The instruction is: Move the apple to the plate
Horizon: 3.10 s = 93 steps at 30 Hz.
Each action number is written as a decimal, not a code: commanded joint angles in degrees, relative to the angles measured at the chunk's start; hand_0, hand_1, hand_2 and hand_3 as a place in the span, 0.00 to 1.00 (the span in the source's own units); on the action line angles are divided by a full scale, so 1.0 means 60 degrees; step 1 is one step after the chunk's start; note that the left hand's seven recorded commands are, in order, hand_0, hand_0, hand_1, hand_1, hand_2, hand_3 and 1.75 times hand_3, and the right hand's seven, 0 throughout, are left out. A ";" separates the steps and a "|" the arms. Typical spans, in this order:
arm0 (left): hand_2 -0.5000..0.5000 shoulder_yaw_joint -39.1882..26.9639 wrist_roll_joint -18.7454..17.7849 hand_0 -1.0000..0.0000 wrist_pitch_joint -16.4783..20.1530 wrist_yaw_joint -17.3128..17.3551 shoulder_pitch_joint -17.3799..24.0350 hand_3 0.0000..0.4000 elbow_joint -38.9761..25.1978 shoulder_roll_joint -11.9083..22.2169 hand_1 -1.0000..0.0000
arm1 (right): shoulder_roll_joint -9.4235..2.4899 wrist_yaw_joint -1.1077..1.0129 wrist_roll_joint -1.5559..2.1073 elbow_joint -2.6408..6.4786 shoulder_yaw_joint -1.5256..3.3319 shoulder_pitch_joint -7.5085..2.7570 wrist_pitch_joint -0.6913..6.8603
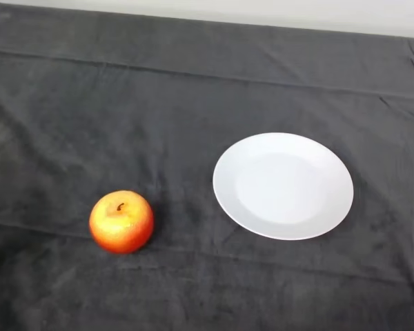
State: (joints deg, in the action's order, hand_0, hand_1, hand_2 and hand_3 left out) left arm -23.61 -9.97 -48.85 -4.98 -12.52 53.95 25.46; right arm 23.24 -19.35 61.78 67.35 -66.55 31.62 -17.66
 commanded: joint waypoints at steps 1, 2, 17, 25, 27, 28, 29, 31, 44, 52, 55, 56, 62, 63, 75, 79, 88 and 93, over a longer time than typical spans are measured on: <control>0.50 0.0141 0.0264 1.00 -0.0170 -0.0153 0.0301 0.00 -0.0451 -0.0085 1.00 | 0.0096 -0.0013 0.0180 -0.0020 0.0061 0.0160 -0.0094; 0.50 0.0229 0.0366 1.00 -0.0120 -0.0211 0.0331 0.00 -0.0599 -0.0119 1.00 | 0.0094 -0.0010 0.0179 -0.0024 0.0063 0.0159 -0.0093; 0.50 0.1400 0.1663 1.00 0.0613 -0.0904 0.0234 0.00 -0.1605 -0.0489 1.00 | 0.0070 0.0031 0.0165 -0.0085 0.0087 0.0140 -0.0079; 0.50 0.2291 0.2380 1.00 0.1164 -0.1467 0.0077 0.00 -0.2174 -0.0918 1.00 | 0.0058 0.0055 0.0158 -0.0117 0.0099 0.0131 -0.0072; 0.50 0.2578 0.2529 1.00 0.1292 -0.1607 0.0046 0.00 -0.2310 -0.1033 1.00 | 0.0055 0.0062 0.0156 -0.0126 0.0103 0.0129 -0.0070; 0.50 0.2705 0.2579 1.00 0.1342 -0.1659 0.0036 0.00 -0.2363 -0.1075 1.00 | 0.0054 0.0064 0.0155 -0.0129 0.0104 0.0127 -0.0069; 0.50 0.2860 0.2636 1.00 0.1403 -0.1721 0.0022 0.00 -0.2425 -0.1123 1.00 | 0.0052 0.0068 0.0154 -0.0134 0.0106 0.0126 -0.0068; 0.50 0.3139 0.2703 1.00 0.1509 -0.1805 -0.0002 0.00 -0.2528 -0.1183 1.00 | 0.0049 0.0074 0.0153 -0.0141 0.0109 0.0124 -0.0067; 0.50 0.4748 0.2689 1.00 0.2192 -0.2019 -0.0177 0.00 -0.3172 -0.1221 1.00 | 0.0031 0.0110 0.0144 -0.0188 0.0128 0.0110 -0.0056; 0.50 0.5448 0.2542 1.00 0.2315 -0.2090 -0.0533 0.00 -0.3004 -0.1209 1.00 | 0.0024 0.0128 0.0140 -0.0209 0.0137 0.0104 -0.0051; 0.50 0.5655 0.2473 1.00 0.2260 -0.2102 -0.0800 0.00 -0.2643 -0.1238 1.00 | 0.0022 0.0133 0.0139 -0.0214 0.0139 0.0103 -0.0050; 0.50 0.5716 0.2453 1.00 0.2251 -0.2108 -0.0879 0.00 -0.2537 -0.1253 1.00 | 0.0022 0.0134 0.0139 -0.0214 0.0140 0.0102 -0.0050; 0.50 0.6131 0.2329 1.00 0.2254 -0.2192 -0.1260 0.00 -0.2024 -0.1366 1.00 | 0.0022 0.0138 0.0140 -0.0216 0.0141 0.0102 -0.0050; 0.50 0.6199 0.2307 1.00 0.2246 -0.2207 -0.1296 0.00 -0.1963 -0.1376 1.00 | 0.0022 0.0139 0.0141 -0.0215 0.0142 0.0102 -0.0050; 0.50 0.6818 0.2226 0.00 0.2055 -0.2340 -0.1412 1.00 -0.1623 -0.1277 0.00 | 0.0026 0.0137 0.0147 -0.0206 0.0139 0.0105 -0.0053; 0.50 0.6953 0.2271 0.00 0.2056 -0.2379 -0.1423 1.00 -0.1662 -0.1214 0.00 | 0.0028 0.0135 0.0149 -0.0203 0.0138 0.0106 -0.0054; 0.50 0.6949 0.2209 0.00 0.2631 -0.2189 -0.1411 1.00 -0.2718 -0.0818 0.00 | 0.0028 0.0134 0.0152 -0.0201 0.0138 0.0107 -0.0055; 0.50 0.6839 0.2235 0.00 0.3152 -0.2155 -0.1387 1.00 -0.3694 -0.0643 0.00 | 0.0025 0.0138 0.0151 -0.0209 0.0141 0.0105 -0.0053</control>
State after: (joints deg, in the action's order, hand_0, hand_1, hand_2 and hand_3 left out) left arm 17.58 4.06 -30.06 -18.07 -19.30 32.84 19.01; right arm 23.24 -19.10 61.77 67.35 -66.38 31.62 -17.64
